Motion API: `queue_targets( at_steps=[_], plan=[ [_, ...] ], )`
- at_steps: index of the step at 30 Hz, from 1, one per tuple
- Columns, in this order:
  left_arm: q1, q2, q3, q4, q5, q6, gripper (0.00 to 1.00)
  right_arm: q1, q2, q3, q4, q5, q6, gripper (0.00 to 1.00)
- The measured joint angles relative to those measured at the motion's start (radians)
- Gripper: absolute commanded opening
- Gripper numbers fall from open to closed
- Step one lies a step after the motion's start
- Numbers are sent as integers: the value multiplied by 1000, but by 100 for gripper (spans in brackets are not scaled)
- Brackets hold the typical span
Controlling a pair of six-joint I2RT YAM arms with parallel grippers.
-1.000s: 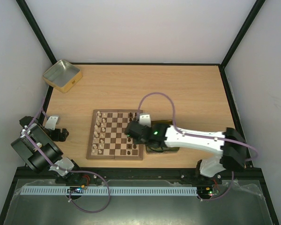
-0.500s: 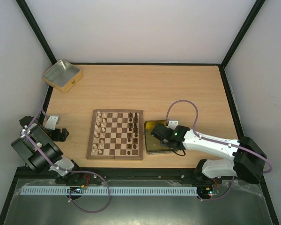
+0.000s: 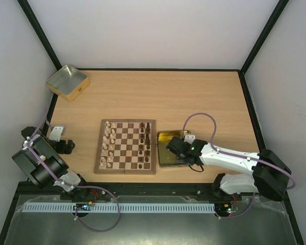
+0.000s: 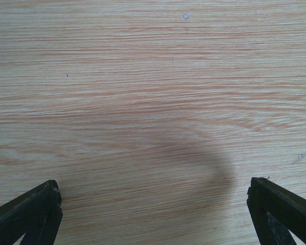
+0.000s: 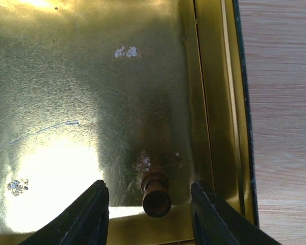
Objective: Set up the chess pieces on the board
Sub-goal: Pick up the chess piece from the storage box.
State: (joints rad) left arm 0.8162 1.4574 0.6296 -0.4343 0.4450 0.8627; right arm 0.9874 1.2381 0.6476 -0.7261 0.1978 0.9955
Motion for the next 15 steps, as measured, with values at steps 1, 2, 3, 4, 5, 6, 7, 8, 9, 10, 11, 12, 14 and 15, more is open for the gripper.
queue_targets(
  at_steps=[1, 2, 3, 4, 5, 6, 7, 8, 9, 10, 11, 12, 14, 15],
  plan=[
    [0, 0, 0, 0, 0, 0, 99, 0, 0, -3, 3, -2, 0, 35],
    [0, 0, 0, 0, 0, 0, 99, 0, 1, -8, 8, -3, 0, 31],
    [0, 0, 0, 0, 0, 0, 99, 0, 2, -10, 10, -4, 1, 28],
    [0, 0, 0, 0, 0, 0, 99, 0, 3, -13, 14, -6, -4, 25],
    [-2, 0, 0, 0, 0, 0, 99, 0, 5, -17, 21, -6, 2, 22],
    [-2, 0, 0, 0, -1, 0, 99, 0, 8, -20, 25, -7, -1, 19],
    [-3, 0, 0, 0, -1, 0, 99, -1, 13, -23, 27, -8, -2, 16],
    [-3, 0, 0, 0, -1, 0, 99, -1, 19, -23, 29, -7, -2, 13],
    [-3, 0, 0, 0, -1, -1, 99, -2, 26, -23, 30, -5, -3, 11],
    [-3, 0, 0, 0, -1, -1, 99, -3, 32, -23, 30, -3, -5, 9],
    [-3, -1, 0, 0, -2, -2, 99, -3, 36, -23, 29, -2, -6, 8],
    [-3, -1, 0, 0, -2, -3, 99, -5, 39, -22, 29, 2, -5, 7],
    [-3, -1, 0, 0, -2, -3, 99, -5, 39, -21, 28, 6, -8, 6],
    [-3, -1, 0, 0, -2, -3, 99, -5, 39, -19, 27, 7, -8, 6]
  ],
)
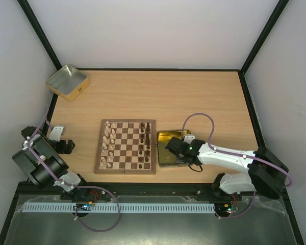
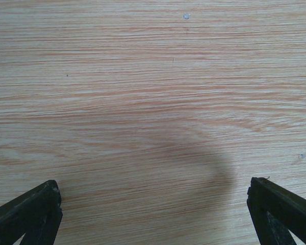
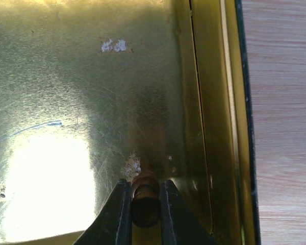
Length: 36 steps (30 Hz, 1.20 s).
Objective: Set up the chess pieces on the board
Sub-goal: Pick up the chess piece from the storage box, then place the chess piece on the chessboard.
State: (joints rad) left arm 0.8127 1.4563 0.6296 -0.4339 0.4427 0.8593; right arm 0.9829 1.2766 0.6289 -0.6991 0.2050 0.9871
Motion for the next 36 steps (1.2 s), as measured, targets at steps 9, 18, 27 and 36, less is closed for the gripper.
queue_targets(
  at_steps=[9, 18, 27, 36],
  plan=[
    [0, 0, 0, 0, 0, 0, 99, -1, 0, 103, -35, 53, -14, 4],
    [0, -1, 0, 0, -1, 0, 99, 6, 5, 164, -35, 34, -34, 3],
    [-2, 0, 1, -1, -2, 0, 99, 237, 66, 331, -32, -6, 15, 3],
    [-8, 0, 2, -2, -11, -5, 99, 356, 246, 363, 39, -59, 47, 3]
  ],
)
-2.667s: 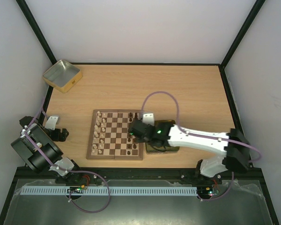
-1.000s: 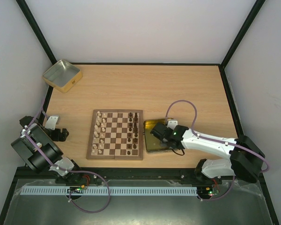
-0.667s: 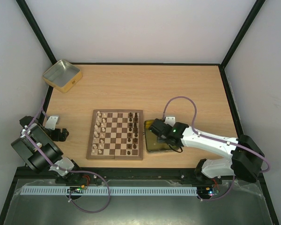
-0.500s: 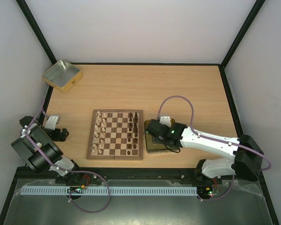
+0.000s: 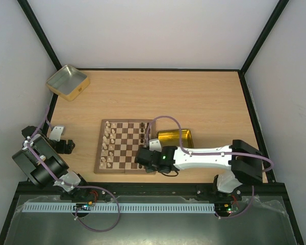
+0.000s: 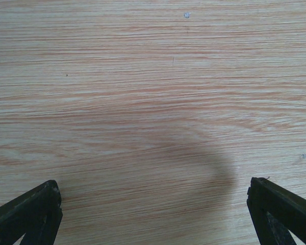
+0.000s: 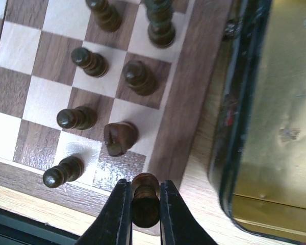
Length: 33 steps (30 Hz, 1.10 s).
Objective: Set up the chess pieces on the board
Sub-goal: Place the chess piece on the chessboard.
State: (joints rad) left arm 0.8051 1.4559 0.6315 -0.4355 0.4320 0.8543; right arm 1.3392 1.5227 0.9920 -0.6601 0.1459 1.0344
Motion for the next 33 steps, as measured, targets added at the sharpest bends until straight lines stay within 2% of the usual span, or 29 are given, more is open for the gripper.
queue_targets(
  at_steps=[14, 33],
  plan=[
    [0, 0, 0, 0, -1, -2, 99, 11, 94, 66, 64, -36, -10, 3],
    [0, 0, 0, 0, -1, -2, 99, 17, 98, 66, 62, -47, -13, 4]
  ],
)
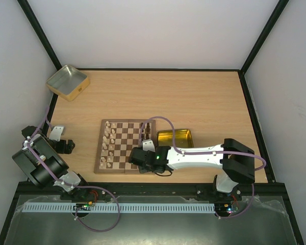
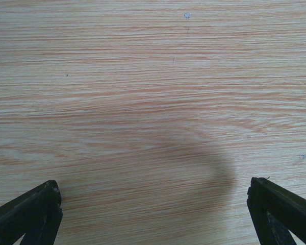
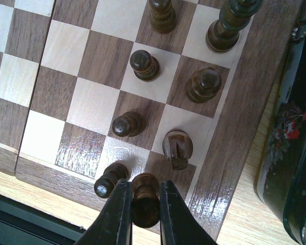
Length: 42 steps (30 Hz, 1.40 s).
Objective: Set up the chess pieces on the board
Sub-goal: Place the chess piece on the chessboard.
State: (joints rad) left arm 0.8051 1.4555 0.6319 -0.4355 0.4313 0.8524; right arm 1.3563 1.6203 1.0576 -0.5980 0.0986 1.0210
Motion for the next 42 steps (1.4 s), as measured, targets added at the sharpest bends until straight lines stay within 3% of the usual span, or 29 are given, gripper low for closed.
queue_targets(
  at_steps=[16, 31, 35, 39, 42],
  plan=[
    [0, 0, 0, 0, 0, 0, 99, 0, 26, 0, -8, 2, 0, 4],
    [0, -1, 0, 0, 0, 0, 99, 0, 35, 1, -31, 13, -3, 15],
    [0, -1, 0, 0, 0, 0, 99, 0, 35, 8, -30, 11, -6, 26],
    [0, -1, 0, 0, 0, 0, 99, 0, 35, 20, -30, 13, -10, 53],
    [0, -1, 0, 0, 0, -1, 99, 1, 29, 24, -34, 19, -12, 59]
  ],
)
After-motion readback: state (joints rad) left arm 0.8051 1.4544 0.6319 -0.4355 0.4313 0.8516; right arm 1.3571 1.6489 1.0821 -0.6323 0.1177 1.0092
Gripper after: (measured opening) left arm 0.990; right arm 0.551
